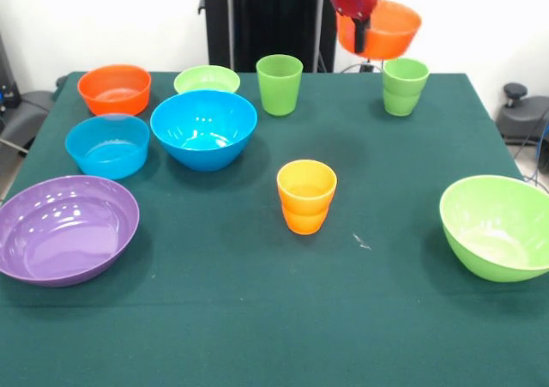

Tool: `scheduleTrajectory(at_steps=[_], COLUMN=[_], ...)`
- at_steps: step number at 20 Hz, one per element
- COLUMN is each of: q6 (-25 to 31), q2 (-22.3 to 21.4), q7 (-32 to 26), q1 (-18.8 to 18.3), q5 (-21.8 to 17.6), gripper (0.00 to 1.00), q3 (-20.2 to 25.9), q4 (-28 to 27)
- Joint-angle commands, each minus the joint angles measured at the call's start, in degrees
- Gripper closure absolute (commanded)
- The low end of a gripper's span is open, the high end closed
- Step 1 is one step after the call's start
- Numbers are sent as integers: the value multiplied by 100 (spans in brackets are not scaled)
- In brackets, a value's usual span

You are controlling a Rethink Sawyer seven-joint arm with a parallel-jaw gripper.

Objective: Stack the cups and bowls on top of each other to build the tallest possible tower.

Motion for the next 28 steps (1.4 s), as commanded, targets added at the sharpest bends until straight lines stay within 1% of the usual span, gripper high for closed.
scheduleTrajectory(at_steps=[1,3,5,7,8,10,12,15,17,20,22,24,25,27,28], q6=[-338,-475,-435,-505,-579,-533,-446,-77,133,443,485,703,710,603,513], q2=[601,730,795,842,857,845,836,843,896,896,784,636,647,710,732], q7=[934,987,925,765,709,624,546,629,642,458,356,177,121,-23,-58], q1=[359,455,463,292,221,134,21,76,27,-46,-97,-122,-117,-208,-366], q5=[-586,-733,-740,-556,-509,-435,-305,-193,-89,0,-55,-205,-353,-484,-320], gripper=[100,100,100,100,100,100,100,100,100,100,100,100,100,100,100], q3=[-536,-679,-726,-613,-568,-503,-416,-491,-510,-445,-445,-500,-560,-523,-394], q4=[-571,-769,-903,-855,-821,-806,-780,-946,-1029,-1009,-843,-658,-641,-630,-583])
